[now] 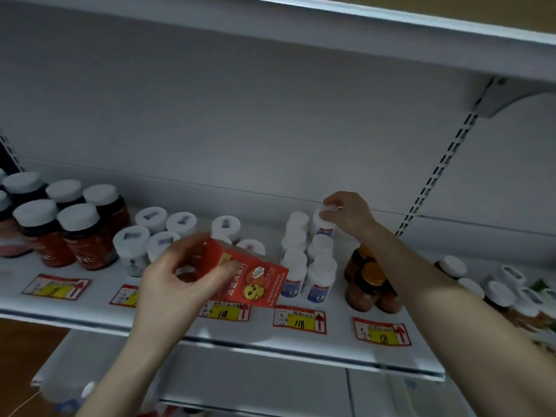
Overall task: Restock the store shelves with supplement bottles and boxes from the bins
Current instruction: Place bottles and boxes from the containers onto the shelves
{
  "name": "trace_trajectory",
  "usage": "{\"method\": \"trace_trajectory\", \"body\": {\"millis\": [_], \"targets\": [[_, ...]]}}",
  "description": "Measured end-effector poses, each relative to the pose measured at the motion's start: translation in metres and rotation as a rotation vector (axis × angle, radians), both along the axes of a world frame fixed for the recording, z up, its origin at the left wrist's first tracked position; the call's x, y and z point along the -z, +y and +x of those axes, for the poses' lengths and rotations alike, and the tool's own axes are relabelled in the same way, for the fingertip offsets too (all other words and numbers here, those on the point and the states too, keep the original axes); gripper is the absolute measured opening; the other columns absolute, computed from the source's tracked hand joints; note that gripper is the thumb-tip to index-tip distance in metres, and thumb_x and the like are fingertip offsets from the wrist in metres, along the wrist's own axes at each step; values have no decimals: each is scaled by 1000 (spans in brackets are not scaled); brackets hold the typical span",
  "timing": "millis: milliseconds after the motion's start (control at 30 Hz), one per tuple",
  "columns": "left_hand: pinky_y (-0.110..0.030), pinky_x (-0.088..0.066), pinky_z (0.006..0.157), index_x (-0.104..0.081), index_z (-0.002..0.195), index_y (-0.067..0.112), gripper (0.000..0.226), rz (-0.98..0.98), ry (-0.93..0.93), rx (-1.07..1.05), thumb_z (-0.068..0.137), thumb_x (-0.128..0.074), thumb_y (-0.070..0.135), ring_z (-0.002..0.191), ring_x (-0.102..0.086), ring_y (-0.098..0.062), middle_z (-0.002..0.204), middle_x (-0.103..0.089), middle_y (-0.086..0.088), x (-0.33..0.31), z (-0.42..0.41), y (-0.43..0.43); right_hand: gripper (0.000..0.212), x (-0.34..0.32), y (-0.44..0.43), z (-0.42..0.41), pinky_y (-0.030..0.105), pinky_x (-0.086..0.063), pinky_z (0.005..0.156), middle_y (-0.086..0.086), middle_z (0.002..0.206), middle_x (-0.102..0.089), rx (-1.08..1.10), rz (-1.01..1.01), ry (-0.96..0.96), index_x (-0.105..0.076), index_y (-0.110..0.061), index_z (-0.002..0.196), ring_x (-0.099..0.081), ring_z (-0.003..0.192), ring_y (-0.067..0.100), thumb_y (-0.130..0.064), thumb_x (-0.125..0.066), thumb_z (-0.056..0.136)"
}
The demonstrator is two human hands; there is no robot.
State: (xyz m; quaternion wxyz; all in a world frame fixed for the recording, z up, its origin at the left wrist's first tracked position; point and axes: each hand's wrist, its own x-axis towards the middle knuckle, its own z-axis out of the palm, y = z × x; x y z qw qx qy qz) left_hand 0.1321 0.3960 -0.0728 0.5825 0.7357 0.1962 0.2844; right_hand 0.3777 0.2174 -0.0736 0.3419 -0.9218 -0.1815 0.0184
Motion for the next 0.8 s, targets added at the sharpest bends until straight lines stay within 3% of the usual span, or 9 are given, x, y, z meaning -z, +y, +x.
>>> {"method": "trace_trajectory", "body": {"millis": [400,800], "targets": [[-16,-45,70,-59,94,44,60,4,46,-10,37,-66,62,87,-59,5,94,-64,18,9,0,-11,34,29,1,8,20,-35,79,10,118,-61,34,-6,37,-63,-4,110,-55,110,22,-18,-69,80],[-17,-45,68,-61,91,43,56,-6,36,-6,38,-66,60,84,-59,8,90,-67,16,13,3,-11,33,36,4,6,25,-38,89,9,122,-58,20,-26,47,-61,-7,113,-52,113,22,-23,-64,85]]}}
